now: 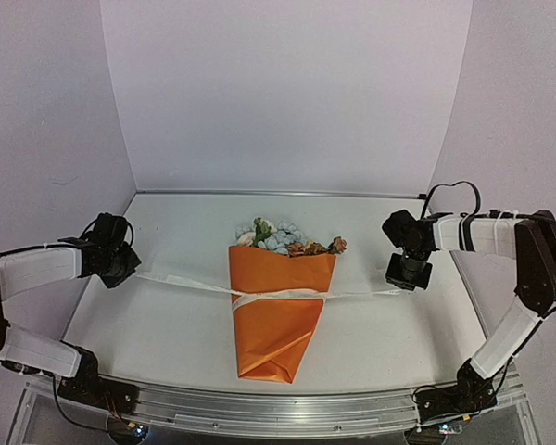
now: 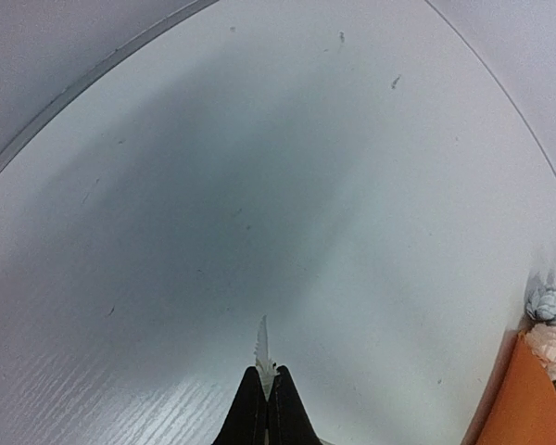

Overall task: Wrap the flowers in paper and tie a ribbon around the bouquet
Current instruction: Cross the ribbon over the folded bouquet.

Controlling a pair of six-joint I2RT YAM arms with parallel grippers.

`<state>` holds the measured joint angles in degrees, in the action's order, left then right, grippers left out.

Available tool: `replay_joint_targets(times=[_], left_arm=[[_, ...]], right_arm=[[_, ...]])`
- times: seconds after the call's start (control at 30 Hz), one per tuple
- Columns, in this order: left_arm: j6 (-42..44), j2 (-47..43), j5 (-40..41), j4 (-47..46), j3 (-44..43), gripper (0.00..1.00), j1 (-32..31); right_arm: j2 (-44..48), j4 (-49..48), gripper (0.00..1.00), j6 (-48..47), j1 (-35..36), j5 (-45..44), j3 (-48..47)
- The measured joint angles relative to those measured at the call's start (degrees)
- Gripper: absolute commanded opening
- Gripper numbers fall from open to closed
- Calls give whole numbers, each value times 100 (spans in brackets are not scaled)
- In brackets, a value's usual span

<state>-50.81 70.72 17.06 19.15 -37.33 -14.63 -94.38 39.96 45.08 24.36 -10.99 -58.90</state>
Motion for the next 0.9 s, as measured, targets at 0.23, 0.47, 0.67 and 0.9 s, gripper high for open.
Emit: replay_joint_targets(times=[0.23,0.47,0.67,0.9], left_arm=[[15,373,-858,-254,152,0,1472],[113,542,-1521,-282,152,0,2755],[451,575,-2308,-325,145,0,3508],[755,586,-3016,-359,131,0,3929]], right_arm=[[71,-39,0,68,-681,180,118],[769,24,0,56,-1785,418,645],[974,140,0,-8,-2419,646,748],[1057,333,0,-110,-2953,863,748]])
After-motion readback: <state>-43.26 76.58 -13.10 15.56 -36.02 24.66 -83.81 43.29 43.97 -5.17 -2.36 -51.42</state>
